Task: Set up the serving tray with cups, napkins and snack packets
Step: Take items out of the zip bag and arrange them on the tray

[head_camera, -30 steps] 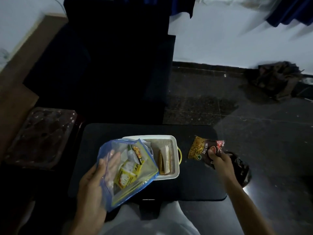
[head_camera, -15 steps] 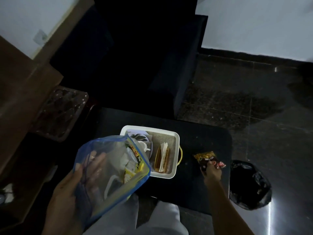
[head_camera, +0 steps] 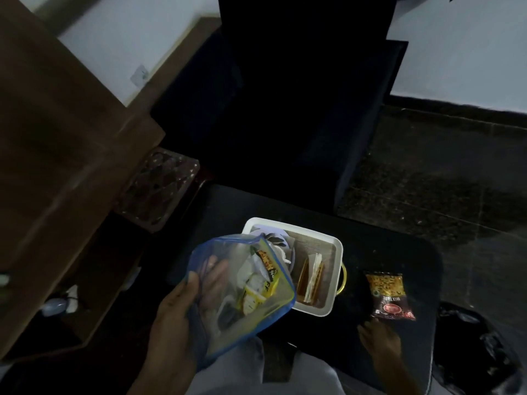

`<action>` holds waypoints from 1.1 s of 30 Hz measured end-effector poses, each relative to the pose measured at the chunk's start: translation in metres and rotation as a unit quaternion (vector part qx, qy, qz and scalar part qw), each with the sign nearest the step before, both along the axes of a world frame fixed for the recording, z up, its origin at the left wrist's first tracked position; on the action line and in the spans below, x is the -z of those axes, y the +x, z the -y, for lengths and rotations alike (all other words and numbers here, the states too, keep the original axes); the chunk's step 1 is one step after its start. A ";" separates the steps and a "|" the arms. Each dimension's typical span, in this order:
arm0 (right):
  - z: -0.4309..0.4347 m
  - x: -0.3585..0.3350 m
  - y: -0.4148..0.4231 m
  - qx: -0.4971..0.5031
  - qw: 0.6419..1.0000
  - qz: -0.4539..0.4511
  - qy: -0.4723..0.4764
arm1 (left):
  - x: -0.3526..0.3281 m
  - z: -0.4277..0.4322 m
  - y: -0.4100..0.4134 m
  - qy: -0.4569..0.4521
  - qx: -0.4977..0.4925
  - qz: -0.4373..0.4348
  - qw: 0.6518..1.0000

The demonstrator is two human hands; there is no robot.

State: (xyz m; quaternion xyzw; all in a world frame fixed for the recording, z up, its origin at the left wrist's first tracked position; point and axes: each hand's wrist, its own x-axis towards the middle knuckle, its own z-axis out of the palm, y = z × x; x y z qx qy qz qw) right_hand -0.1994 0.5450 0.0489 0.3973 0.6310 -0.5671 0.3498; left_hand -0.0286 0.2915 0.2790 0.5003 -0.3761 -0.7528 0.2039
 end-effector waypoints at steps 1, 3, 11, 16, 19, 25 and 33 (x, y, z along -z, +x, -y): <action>0.005 -0.011 0.007 0.006 1.000 -0.021 -0.020 | -0.003 0.001 -0.002 0.003 0.005 -0.008 1.000; 0.019 -0.043 0.017 -0.009 0.996 -0.085 -0.009 | -0.008 0.006 -0.003 -0.003 0.029 -0.039 0.999; 0.132 -0.243 0.054 -0.476 0.640 -0.597 -0.079 | -0.005 0.045 0.010 -0.068 0.105 -0.049 0.991; 0.242 -0.238 0.066 -0.863 0.205 -0.447 0.112 | -0.007 0.075 0.016 -0.131 0.143 -0.028 0.981; 0.286 -0.207 0.069 -0.862 0.162 -0.435 0.206 | -0.004 0.092 0.021 -0.156 0.178 -0.031 0.971; 0.322 -0.173 0.059 -0.834 0.038 -0.461 0.301 | 0.002 0.125 0.031 -0.158 0.184 -0.049 0.969; 0.344 -0.169 0.061 -0.797 -0.109 -0.496 0.328 | 0.001 0.158 0.039 -0.144 0.184 -0.077 0.969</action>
